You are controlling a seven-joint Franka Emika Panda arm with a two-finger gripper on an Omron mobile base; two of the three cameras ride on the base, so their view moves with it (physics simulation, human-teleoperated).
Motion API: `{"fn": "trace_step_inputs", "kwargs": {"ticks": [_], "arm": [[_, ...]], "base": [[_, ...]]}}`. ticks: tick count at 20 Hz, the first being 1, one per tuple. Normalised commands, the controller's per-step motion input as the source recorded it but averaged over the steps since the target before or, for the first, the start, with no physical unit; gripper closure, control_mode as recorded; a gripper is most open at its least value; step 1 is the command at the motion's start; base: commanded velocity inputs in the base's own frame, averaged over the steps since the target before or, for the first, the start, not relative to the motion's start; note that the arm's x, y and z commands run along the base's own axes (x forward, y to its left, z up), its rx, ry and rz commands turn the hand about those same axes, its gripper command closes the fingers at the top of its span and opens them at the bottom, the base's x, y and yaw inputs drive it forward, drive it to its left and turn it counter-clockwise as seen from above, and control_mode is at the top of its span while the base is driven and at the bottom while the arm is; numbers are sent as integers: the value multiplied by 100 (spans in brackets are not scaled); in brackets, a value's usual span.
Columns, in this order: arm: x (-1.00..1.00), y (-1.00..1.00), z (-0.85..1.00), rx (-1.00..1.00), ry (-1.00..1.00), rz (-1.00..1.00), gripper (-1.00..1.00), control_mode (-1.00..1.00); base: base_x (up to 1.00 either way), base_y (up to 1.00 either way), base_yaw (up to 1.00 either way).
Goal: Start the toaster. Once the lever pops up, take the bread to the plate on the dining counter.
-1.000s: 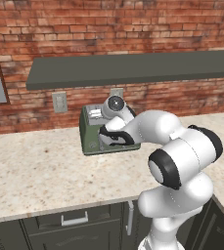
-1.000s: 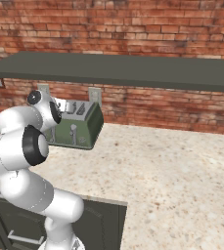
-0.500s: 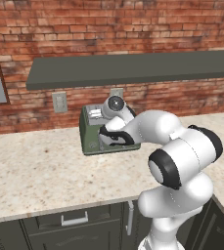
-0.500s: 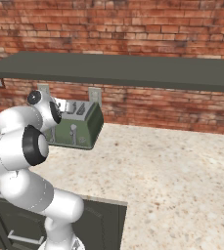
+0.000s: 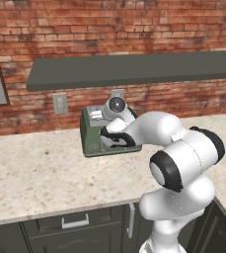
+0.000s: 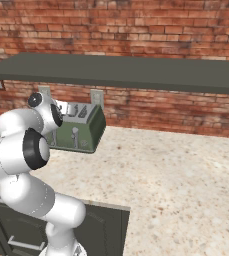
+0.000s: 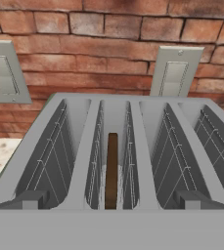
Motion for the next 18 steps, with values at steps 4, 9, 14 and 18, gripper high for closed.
{"fn": "trace_step_inputs", "kwargs": {"ticks": [4,9,14,18], "arm": [[0,0,0,0,0,0,-100,-100],[0,0,0,0,0,0,-100,-100],[0,0,0,0,0,0,-100,-100],[0,0,0,0,0,0,-100,-100]], "base": [[0,0,0],[0,0,0],[0,0,0],[0,0,0]]}}
